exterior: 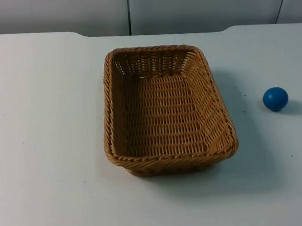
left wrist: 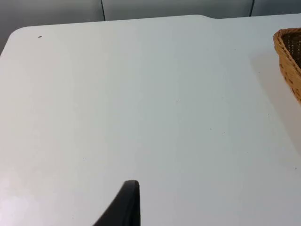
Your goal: Pick up the basket with the left hand and place the ball into the basket with the right hand.
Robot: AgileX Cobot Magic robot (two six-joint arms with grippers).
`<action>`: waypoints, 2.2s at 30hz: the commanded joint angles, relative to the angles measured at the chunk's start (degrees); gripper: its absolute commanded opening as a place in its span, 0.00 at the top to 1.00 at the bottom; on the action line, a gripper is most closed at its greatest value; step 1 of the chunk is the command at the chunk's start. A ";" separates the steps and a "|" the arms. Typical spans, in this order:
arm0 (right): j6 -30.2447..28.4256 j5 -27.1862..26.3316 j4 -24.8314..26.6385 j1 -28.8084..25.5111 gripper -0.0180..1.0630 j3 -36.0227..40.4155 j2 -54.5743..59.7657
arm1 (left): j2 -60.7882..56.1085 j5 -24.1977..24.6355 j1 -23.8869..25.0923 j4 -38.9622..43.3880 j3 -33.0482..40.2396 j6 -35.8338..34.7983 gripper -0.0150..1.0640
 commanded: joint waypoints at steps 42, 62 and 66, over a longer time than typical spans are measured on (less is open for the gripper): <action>10.65 -0.78 -3.27 9.09 0.03 0.25 6.97 | 33.86 -19.56 -3.18 0.65 -14.59 -2.93 0.01; 19.35 -0.51 -8.78 9.09 0.06 0.25 7.96 | 83.15 -40.39 -16.68 -27.48 -32.91 23.71 0.01; 19.33 -0.40 -8.76 9.09 0.06 0.25 7.96 | 86.89 -44.87 -19.31 -28.11 -32.91 23.58 0.01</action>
